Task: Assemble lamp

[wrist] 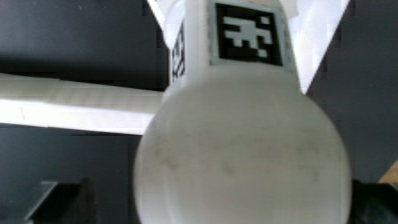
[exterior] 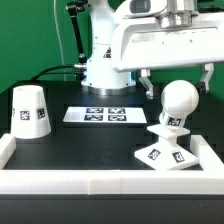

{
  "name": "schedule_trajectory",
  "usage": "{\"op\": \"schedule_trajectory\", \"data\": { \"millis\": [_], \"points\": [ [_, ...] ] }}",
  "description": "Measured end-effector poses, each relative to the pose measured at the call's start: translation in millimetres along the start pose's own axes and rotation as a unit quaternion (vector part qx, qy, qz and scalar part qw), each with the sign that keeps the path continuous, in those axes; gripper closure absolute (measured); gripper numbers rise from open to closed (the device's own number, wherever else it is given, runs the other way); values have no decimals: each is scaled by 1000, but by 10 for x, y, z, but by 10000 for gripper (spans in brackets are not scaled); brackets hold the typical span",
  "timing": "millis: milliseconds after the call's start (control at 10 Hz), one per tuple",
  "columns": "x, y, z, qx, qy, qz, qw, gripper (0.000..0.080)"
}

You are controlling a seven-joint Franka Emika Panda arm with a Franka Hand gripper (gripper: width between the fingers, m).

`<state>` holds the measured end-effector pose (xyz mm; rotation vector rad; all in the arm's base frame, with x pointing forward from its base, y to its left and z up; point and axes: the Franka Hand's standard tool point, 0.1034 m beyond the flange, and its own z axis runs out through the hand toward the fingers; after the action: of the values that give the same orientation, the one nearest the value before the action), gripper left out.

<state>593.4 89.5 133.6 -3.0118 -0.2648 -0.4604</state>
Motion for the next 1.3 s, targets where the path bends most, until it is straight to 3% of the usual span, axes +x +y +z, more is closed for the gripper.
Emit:
{"op": "schedule_trajectory", "data": {
  "millis": [100, 400, 600, 1000, 1300],
  "points": [
    [-37, -56, 1, 14, -50, 2, 999, 101],
    [-26, -56, 12, 35, -143, -2, 989, 101],
    [-29, 11, 74, 39, -183, -11, 982, 101],
    [3, 49, 110, 37, -169, -15, 985, 101],
    [-4, 81, 97, 46, -163, -68, 983, 101]
  ]
}}
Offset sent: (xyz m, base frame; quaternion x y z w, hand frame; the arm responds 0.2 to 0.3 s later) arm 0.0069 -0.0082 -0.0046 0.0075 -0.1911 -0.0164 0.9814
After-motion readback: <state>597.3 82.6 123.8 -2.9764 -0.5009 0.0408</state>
